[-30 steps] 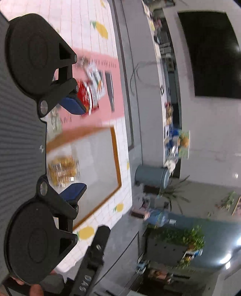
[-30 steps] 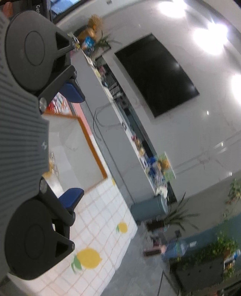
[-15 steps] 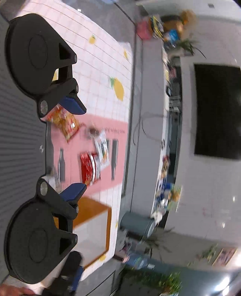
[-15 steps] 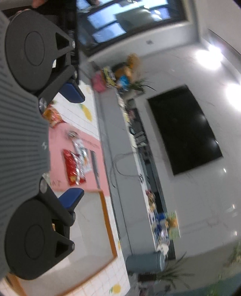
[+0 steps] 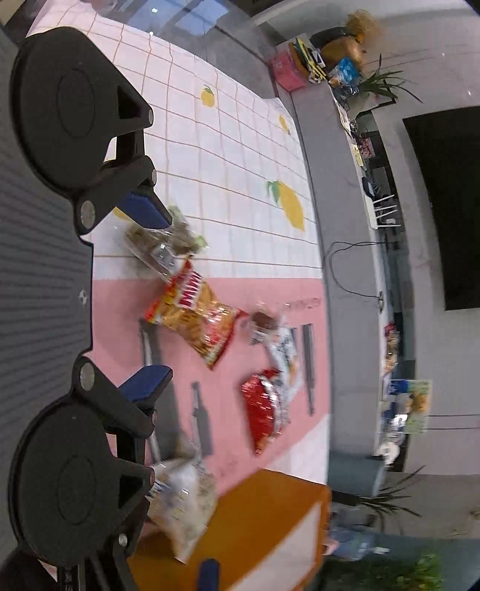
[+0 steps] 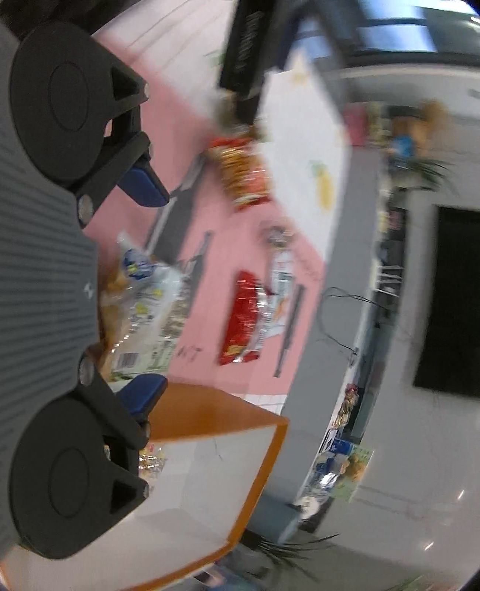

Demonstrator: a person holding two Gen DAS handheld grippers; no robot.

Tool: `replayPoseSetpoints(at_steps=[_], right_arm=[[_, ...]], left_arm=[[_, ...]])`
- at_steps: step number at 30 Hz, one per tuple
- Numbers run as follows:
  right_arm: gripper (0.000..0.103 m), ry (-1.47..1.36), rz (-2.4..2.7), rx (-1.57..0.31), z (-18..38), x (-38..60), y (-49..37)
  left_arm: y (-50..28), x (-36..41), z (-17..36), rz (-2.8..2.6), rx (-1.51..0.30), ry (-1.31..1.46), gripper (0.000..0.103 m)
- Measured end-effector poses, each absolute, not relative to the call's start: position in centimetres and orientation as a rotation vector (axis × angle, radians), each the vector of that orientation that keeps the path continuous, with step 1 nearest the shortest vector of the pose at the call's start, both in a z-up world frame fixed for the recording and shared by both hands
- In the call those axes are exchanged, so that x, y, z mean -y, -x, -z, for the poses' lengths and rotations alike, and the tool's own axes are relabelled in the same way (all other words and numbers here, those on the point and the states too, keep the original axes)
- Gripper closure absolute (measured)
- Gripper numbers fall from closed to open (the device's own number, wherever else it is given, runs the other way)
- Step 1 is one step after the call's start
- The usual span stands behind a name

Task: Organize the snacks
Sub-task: 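Move the right gripper onto the white-and-blue snack bag and close, then lift the white-and-blue snack bag off the runner with the right gripper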

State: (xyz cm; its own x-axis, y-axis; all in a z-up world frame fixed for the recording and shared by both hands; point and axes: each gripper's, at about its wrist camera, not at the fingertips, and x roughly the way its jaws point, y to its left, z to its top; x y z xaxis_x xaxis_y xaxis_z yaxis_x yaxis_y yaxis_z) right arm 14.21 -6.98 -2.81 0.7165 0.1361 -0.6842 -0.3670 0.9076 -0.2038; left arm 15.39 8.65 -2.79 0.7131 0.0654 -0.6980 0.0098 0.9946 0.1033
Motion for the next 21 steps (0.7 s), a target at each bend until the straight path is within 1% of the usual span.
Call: replayPoseSetpoints(at_steps=[5,10,14,16,17,18,20,21], right_arm=[[0.007,0.432,-0.154,-0.714,5.2,5.6,-15.8],[0.006,0.5,-0.057,-0.693,6.3,4.5,-16.8],[0.008,0.53,-0.013,-0.699,6.8,3.9,-17.3],[0.016,0.574,-0.016,-0.707,7.1,3.5,-17.2],[0.035,0.562,-0.05,-0.747,7.2,3.4,-17.3],[0.044,0.526,-0.076,-0.793,7.4,3.5,-17.4],[0.043,0.52,-0.084,-0.803,7.8,3.4,-17.1],[0.044,0.531,-0.089,-0.808,8.0,3.2,-17.1]], left_arm=[[-15.3,-8.8,3.2,-0.064,-0.791,-0.145,0.005],[-15.3,-9.5,2.7,-0.101,-0.768,-0.176,0.005],[-15.5,-10.1,2.7,-0.125,-0.773,-0.166,0.005],[-15.7,-10.6,2.6,-0.132,-0.776,-0.148,0.005],[-15.7,-10.8,2.5,-0.135,-0.777,-0.136,0.005],[-15.7,-11.0,2.5,-0.136,-0.778,-0.129,0.005],[-15.6,-11.3,2.4,-0.14,-0.778,-0.117,0.005],[-15.5,-11.4,2.4,-0.143,-0.778,-0.112,0.005]])
